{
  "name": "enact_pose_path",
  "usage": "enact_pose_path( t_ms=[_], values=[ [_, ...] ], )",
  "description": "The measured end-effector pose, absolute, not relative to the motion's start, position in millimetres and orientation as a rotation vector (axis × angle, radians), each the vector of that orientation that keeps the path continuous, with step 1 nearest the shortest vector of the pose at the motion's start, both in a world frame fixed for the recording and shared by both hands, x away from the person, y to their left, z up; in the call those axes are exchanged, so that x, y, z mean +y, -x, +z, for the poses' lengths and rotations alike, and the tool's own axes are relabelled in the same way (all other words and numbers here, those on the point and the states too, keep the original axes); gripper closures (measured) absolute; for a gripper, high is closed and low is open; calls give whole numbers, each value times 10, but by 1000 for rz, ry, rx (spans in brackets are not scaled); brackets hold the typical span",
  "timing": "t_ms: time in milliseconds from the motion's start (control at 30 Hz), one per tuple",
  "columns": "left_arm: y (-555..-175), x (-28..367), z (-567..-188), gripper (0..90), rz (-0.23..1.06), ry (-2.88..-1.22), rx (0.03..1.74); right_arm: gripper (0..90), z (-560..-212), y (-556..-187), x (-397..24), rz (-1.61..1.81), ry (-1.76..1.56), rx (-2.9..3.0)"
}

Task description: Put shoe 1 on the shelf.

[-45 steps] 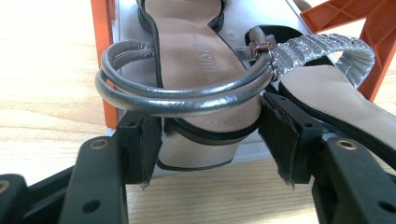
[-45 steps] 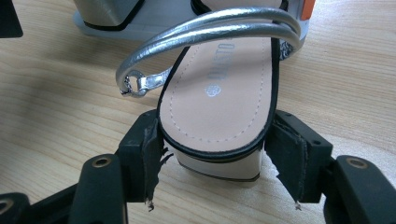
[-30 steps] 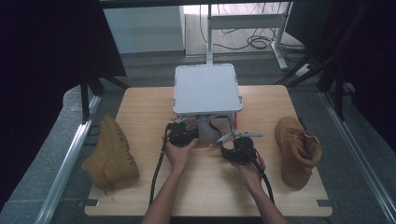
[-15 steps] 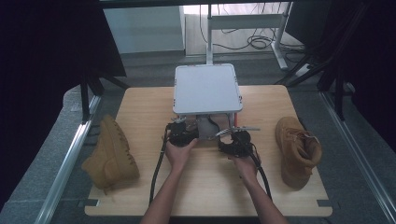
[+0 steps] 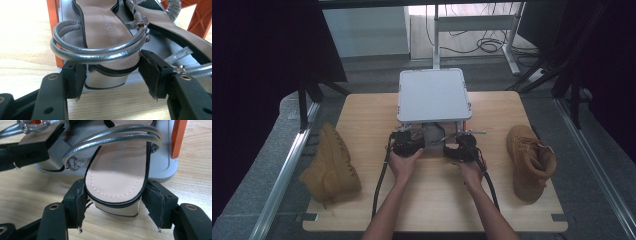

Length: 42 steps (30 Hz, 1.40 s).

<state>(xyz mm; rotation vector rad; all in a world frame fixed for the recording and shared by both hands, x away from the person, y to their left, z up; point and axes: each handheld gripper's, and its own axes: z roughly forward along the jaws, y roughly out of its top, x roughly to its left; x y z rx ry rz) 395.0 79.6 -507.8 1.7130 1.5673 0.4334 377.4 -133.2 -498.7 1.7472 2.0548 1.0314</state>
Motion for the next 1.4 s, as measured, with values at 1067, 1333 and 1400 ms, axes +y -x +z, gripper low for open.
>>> enact_pose_path(
  t_ms=[1067, 1333, 1400],
  values=[
    [-3958, 787, -5086, 396, 419, -1716, 1563, 379, -5046, -4050, -1193, 1038, -1752, 1977],
    [-3962, 780, -5094, 403, 419, -1733, 1561, 372, -5067, -4090, -1160, 1005, -1706, 1982],
    [-3964, 783, -5093, 403, 416, -1733, 1561, 367, -5074, -4090, -1155, 1009, -1700, 1985]
  ],
)
